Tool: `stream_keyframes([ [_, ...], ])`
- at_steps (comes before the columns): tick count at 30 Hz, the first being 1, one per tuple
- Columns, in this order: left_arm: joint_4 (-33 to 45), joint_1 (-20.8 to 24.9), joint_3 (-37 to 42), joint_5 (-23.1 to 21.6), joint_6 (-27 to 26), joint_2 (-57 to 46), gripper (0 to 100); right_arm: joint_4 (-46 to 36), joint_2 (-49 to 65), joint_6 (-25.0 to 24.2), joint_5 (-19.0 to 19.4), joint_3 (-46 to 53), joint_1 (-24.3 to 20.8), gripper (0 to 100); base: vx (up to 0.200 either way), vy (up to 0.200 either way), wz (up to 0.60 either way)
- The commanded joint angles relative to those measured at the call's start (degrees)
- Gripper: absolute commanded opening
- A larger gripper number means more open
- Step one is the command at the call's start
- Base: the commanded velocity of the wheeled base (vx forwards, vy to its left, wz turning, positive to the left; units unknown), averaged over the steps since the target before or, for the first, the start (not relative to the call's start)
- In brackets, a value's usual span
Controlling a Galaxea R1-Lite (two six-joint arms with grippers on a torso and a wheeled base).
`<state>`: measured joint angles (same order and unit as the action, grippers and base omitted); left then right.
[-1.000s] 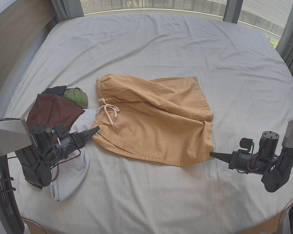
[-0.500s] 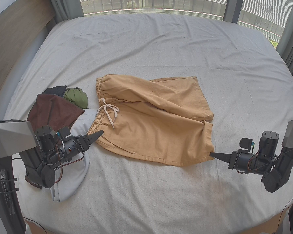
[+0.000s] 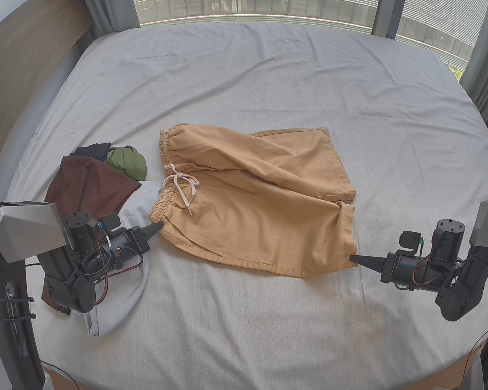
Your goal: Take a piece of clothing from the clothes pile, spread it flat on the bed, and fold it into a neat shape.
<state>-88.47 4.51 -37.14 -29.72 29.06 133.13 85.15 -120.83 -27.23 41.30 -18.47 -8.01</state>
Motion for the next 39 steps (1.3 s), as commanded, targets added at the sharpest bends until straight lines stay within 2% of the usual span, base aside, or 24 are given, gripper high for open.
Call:
stream_keyframes([
  [1,0.0,0.0,0.2,0.0,-0.1,0.3,0,-0.2,0.0,0.0,0.1,0.3,0.1,0,0.0,0.0,0.0],
  [10,0.0,-0.3,5.9,-0.1,1.9,-5.7,0,-0.8,0.4,0.3,0.1,2.4,1.1,0,0.0,0.0,0.0],
  [12,0.0,0.1,9.7,-0.3,4.0,-9.0,0,-0.8,0.6,1.4,0.1,3.4,1.7,0,0.0,0.0,0.0],
  [18,0.0,1.5,17.5,-0.6,4.0,-14.0,0,-2.4,1.7,4.8,0.1,6.0,2.9,0,0.0,0.0,0.0],
  [32,0.0,0.8,25.9,-0.4,0.9,-14.8,0,-5.2,0.1,13.8,0.0,12.1,4.9,0,0.0,0.0,0.0],
  [39,0.0,0.7,28.2,-0.8,0.8,-13.9,0,-5.2,-1.4,15.5,0.0,12.9,6.0,0,0.0,0.0,0.0],
])
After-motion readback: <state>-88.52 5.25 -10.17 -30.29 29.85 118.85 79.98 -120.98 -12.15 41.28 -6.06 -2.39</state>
